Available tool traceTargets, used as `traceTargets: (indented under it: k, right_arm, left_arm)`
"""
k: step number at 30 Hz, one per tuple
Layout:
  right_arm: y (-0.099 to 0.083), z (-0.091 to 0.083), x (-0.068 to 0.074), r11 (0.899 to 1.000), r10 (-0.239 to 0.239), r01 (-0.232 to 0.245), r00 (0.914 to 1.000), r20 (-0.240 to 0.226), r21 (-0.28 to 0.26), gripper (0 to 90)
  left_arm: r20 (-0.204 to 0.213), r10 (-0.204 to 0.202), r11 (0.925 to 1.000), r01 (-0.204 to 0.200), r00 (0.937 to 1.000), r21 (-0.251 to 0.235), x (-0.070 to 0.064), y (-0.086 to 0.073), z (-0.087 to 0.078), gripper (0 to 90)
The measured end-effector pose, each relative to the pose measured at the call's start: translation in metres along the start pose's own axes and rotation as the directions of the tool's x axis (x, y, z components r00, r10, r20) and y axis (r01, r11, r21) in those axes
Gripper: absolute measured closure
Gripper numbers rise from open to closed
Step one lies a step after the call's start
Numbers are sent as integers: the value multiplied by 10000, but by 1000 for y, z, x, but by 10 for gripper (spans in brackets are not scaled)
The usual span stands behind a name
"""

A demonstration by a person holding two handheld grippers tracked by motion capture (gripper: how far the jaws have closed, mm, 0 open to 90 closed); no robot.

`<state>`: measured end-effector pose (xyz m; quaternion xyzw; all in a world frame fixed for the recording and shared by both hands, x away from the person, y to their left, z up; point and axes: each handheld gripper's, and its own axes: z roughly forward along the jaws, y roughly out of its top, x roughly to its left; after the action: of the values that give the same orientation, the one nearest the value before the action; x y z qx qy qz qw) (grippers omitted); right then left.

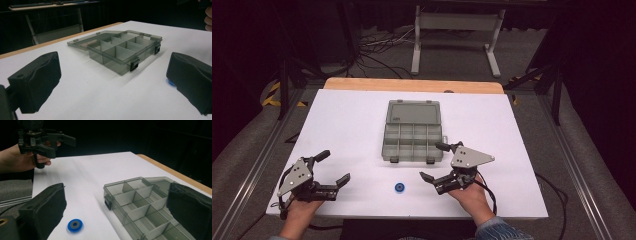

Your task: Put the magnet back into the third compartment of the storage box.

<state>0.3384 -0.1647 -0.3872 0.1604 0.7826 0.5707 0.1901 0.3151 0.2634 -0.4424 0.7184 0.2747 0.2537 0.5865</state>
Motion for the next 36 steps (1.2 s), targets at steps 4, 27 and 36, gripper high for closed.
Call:
traceTargets:
  k: [4, 27, 36]
  right_arm:
    - [5, 4, 2, 9991, -420, 421, 9990, -184, 68, 96]
    - [38, 45, -1, 8831, -204, 686, 9939, -1081, 4642, 66]
    - [50, 64, 1, 7997, -472, 1303, 9868, -1550, 5861, 63]
  left_arm:
    - [16, 15, 10000, -15, 10000, 20, 0, 0, 0, 4]
    - [24, 114, 9999, -114, 9999, 39, -1, 1, 0, 4]
    - [20, 232, 9997, -232, 9997, 118, -1, 2, -1, 4]
